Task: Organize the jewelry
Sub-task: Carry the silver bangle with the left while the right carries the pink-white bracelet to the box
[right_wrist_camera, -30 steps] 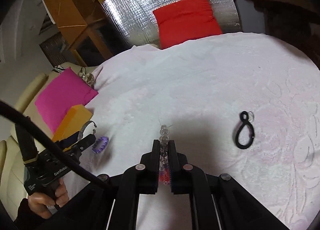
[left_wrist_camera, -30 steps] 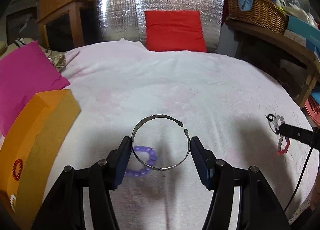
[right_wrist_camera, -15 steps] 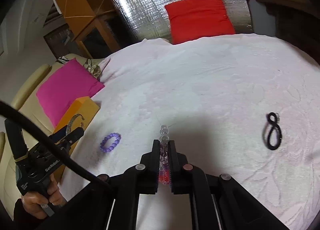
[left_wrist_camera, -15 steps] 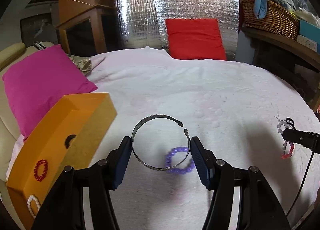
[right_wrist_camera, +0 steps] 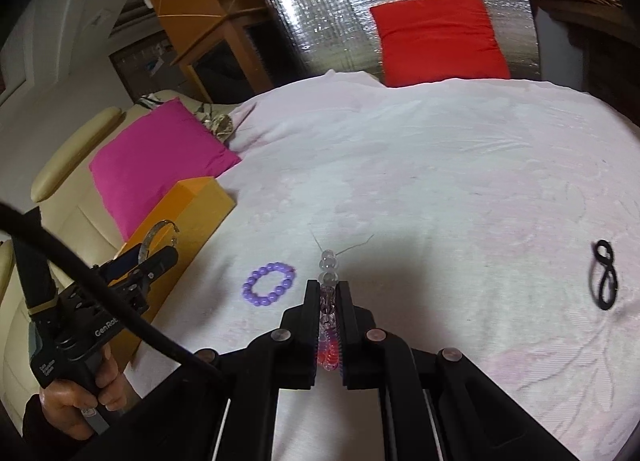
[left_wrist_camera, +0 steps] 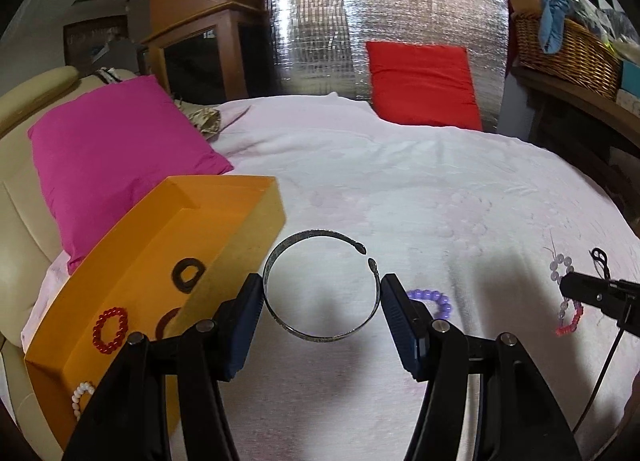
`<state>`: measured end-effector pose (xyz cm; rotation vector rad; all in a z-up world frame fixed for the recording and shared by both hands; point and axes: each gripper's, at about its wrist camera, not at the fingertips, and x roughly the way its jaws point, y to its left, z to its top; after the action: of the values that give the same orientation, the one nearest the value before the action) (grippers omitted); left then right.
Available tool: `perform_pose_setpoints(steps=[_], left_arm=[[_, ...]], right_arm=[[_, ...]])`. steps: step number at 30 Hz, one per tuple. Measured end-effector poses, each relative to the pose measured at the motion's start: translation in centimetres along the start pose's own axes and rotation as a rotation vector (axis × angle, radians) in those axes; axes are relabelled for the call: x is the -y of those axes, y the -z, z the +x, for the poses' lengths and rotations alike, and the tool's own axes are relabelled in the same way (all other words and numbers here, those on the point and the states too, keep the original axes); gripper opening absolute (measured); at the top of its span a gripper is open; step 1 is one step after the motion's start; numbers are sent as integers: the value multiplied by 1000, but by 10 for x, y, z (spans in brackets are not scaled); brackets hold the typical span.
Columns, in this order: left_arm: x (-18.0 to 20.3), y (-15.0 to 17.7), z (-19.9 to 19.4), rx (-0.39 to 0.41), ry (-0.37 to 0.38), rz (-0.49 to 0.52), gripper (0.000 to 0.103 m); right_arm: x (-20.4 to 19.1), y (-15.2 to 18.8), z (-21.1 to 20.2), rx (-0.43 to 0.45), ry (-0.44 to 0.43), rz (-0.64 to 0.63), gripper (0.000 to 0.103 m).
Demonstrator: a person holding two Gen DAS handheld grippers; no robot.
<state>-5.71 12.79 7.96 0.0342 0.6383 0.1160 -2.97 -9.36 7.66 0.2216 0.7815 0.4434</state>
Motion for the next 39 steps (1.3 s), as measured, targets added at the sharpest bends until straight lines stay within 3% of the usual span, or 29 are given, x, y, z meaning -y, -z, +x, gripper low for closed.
perform_pose_setpoints(steps=[19,39], left_arm=[[-62,2,1,-10,-123,-160,62],[-134,19,-17,6,-252,-361,62]], right_arm=[[-44,4,35,-50,-22,-64,8],[-165,-45,71,-31,-124,-187,8]])
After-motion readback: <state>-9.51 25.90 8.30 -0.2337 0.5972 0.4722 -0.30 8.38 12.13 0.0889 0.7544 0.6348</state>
